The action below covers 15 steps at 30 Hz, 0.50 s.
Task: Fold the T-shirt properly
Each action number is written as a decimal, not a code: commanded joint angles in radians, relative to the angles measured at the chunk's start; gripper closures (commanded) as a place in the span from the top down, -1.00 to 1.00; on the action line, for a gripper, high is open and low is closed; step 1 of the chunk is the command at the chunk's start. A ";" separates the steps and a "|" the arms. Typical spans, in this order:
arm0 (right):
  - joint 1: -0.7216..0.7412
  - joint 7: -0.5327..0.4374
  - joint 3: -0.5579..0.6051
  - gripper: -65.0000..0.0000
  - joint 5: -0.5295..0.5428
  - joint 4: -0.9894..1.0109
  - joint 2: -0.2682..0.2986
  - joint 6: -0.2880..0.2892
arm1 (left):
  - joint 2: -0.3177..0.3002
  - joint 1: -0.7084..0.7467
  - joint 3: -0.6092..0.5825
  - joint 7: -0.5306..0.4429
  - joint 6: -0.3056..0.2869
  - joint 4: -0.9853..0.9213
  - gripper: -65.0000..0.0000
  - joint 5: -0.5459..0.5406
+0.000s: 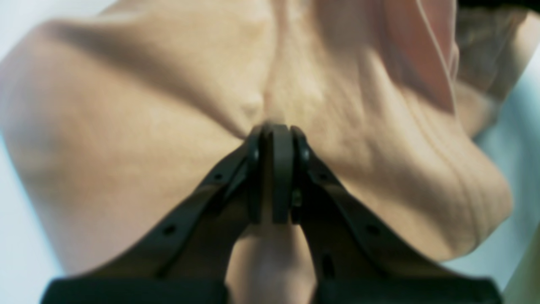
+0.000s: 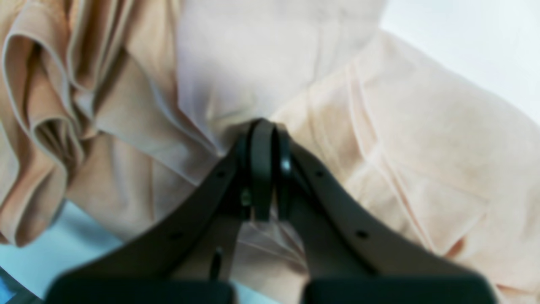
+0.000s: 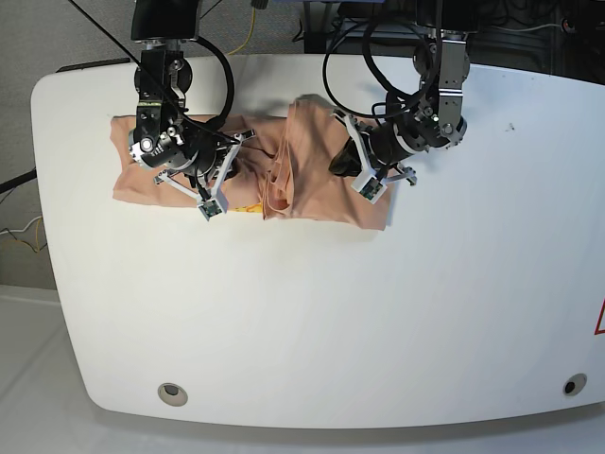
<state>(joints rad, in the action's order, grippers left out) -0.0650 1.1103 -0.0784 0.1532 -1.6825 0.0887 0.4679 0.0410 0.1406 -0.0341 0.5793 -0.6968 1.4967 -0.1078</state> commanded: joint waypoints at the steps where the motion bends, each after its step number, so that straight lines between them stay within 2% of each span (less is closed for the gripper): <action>1: -0.006 0.044 0.002 -1.00 -0.020 -0.020 0.001 -0.001 | 0.001 -0.006 -0.002 0.024 -0.001 -0.031 -0.90 0.016; 5: -0.006 0.046 0.001 -1.00 -0.016 -0.069 0.001 -0.001 | -0.020 -0.008 0.000 0.021 -0.001 -0.060 -0.90 0.015; 15: 0.000 0.050 -0.001 -1.00 -0.011 -0.121 0.000 -0.001 | -0.026 -0.005 0.001 0.000 -0.001 -0.061 -0.90 0.015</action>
<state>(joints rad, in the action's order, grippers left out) -0.0811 1.1782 -0.0769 0.1345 -1.7802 0.0853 0.4679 0.0216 0.1303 -0.0334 0.5220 -0.7082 1.4361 -0.1402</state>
